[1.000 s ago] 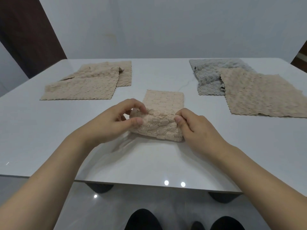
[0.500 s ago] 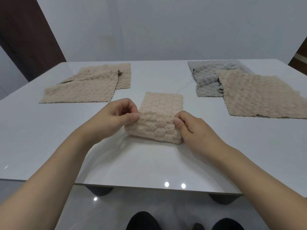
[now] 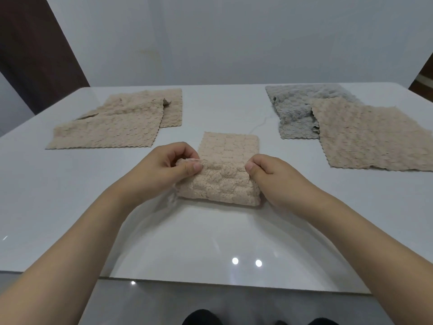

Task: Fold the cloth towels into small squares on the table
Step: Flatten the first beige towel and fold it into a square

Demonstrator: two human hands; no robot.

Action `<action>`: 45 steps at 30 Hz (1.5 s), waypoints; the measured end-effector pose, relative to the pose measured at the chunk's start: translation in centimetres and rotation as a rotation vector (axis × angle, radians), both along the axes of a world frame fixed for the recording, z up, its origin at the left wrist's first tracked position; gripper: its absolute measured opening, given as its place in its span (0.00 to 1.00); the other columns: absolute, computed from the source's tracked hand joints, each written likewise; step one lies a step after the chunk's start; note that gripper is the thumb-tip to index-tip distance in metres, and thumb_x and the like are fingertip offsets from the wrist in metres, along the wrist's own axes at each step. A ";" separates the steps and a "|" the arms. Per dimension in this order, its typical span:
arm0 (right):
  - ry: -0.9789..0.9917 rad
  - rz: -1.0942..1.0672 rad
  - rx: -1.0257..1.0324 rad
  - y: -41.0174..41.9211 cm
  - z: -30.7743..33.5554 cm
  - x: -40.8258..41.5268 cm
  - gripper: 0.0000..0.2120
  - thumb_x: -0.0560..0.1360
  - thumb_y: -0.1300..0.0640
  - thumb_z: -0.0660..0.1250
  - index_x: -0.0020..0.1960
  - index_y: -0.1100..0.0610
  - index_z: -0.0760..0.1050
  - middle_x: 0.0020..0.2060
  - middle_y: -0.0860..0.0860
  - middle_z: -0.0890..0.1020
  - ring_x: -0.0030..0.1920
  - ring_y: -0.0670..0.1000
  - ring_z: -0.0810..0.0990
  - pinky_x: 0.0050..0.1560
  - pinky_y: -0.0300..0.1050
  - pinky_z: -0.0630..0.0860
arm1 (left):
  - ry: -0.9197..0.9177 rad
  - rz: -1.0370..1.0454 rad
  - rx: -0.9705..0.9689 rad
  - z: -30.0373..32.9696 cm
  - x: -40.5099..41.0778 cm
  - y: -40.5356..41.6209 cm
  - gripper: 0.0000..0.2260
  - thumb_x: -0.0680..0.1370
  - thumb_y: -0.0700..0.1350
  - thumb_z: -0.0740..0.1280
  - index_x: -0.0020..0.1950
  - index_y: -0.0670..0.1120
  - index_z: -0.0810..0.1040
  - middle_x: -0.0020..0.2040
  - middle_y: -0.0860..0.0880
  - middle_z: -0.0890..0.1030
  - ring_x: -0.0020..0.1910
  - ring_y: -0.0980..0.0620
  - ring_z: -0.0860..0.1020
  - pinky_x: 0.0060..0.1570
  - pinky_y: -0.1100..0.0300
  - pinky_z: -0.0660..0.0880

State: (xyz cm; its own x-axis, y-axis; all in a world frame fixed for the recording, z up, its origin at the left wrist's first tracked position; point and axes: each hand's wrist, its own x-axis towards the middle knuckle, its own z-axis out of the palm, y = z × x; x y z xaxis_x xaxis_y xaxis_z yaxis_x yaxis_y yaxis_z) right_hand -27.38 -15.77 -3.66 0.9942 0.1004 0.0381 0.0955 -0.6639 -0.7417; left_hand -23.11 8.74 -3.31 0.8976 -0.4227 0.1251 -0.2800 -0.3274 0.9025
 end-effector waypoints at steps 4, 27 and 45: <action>-0.098 0.002 -0.185 -0.5 0.7 2.7 0.18 0.82 0.51 0.55 0.34 0.51 0.65 0.36 0.45 0.70 0.48 0.56 0.72 0.53 0.53 0.69 | -0.048 0.018 -0.028 0.3 1.6 -0.8 0.05 0.77 0.42 0.71 0.49 0.43 0.77 0.39 0.45 0.76 0.34 0.53 0.70 0.32 0.66 0.70; -0.273 -0.124 -0.418 -2.4 -3.3 14.3 0.13 0.82 0.52 0.55 0.54 0.58 0.75 0.50 0.55 0.74 0.53 0.57 0.73 0.55 0.52 0.70 | -0.147 0.152 0.245 -3.6 14.9 -5.5 0.07 0.81 0.44 0.64 0.45 0.51 0.77 0.26 0.65 0.74 0.24 0.64 0.69 0.27 0.70 0.64; -0.072 0.025 -0.424 -2.6 -1.4 15.2 0.09 0.81 0.57 0.55 0.57 0.51 0.71 0.54 0.51 0.74 0.53 0.53 0.75 0.53 0.49 0.71 | -0.110 0.175 0.286 -3.3 15.8 -5.9 0.04 0.77 0.47 0.71 0.44 0.49 0.80 0.26 0.57 0.73 0.23 0.60 0.68 0.25 0.67 0.67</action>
